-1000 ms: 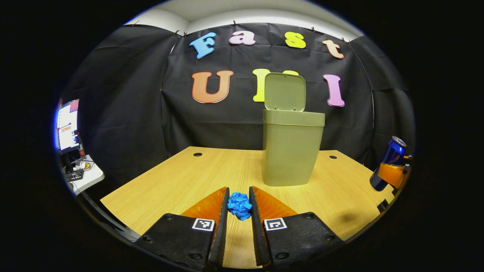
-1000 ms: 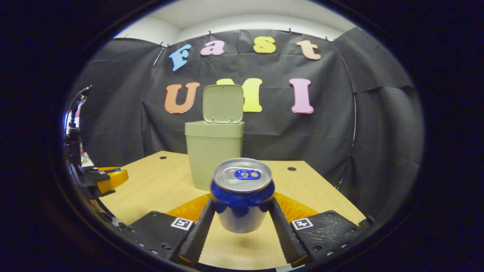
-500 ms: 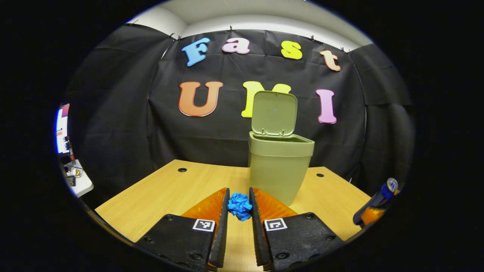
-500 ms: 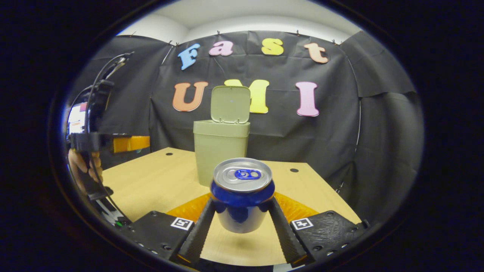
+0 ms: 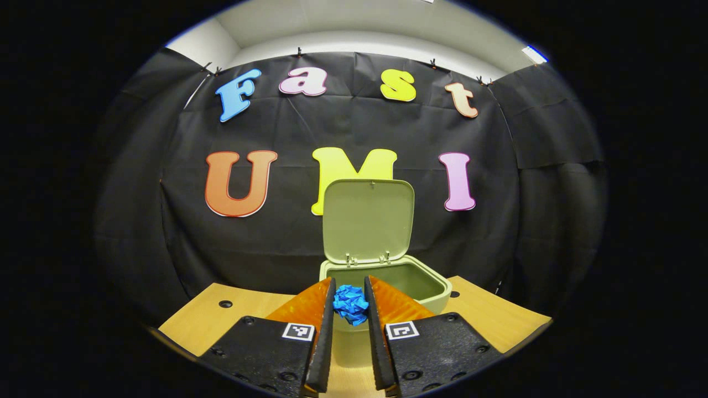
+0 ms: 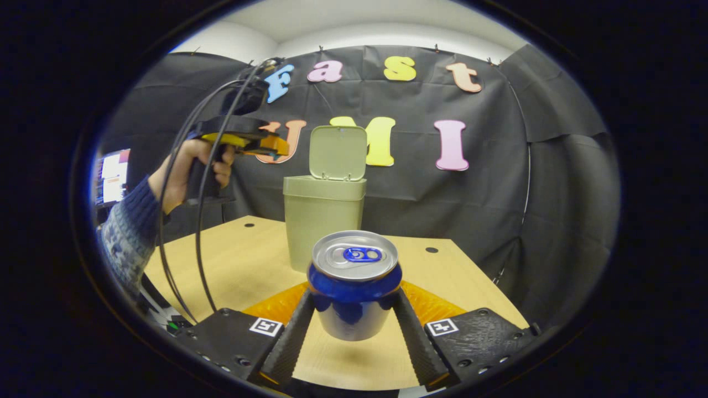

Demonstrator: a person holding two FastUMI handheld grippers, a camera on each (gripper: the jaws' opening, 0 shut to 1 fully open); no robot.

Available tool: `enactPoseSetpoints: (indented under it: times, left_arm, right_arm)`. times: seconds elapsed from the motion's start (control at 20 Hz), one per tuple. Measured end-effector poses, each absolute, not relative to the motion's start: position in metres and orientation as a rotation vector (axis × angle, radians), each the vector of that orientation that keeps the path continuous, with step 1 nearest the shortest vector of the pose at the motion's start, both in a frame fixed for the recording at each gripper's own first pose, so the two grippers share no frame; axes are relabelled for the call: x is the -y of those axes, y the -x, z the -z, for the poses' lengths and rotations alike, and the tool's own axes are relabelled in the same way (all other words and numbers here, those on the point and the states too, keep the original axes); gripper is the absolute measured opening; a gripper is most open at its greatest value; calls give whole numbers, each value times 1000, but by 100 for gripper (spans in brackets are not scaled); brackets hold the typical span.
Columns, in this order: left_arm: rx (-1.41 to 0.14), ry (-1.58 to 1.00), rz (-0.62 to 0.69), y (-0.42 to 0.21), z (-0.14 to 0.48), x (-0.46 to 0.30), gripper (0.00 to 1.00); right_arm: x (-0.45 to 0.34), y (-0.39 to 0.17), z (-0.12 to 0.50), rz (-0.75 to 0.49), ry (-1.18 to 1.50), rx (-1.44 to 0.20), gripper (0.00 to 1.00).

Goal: Press the lid of the desktop garbage bin to open it, pick up the crumpled paper on the desktop and throw it into the bin, then pick up the pop can on the desktop and drop it into the bin, and finally close the garbage bin lid.

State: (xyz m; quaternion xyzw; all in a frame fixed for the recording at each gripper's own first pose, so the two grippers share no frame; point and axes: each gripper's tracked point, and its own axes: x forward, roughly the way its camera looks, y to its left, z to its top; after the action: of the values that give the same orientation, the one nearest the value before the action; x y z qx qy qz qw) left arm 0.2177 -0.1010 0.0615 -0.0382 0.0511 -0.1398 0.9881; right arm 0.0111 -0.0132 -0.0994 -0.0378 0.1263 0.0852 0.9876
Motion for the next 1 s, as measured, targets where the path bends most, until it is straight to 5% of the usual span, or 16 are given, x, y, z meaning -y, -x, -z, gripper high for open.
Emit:
enactPoseSetpoints:
  times: [0.7,0.9,1.0]
  left_arm:
    - [-186,59,321,-280,-27,157,37]
    - [-183,50,318,-267,-37,156,87]
    - [-161,70,308,-254,-46,152,91]
  right_arm:
    - [52,-21,125,-140,32,-302,79]
    - [52,-20,125,-135,30,-307,79]
    - [50,-19,125,-136,34,-305,79]
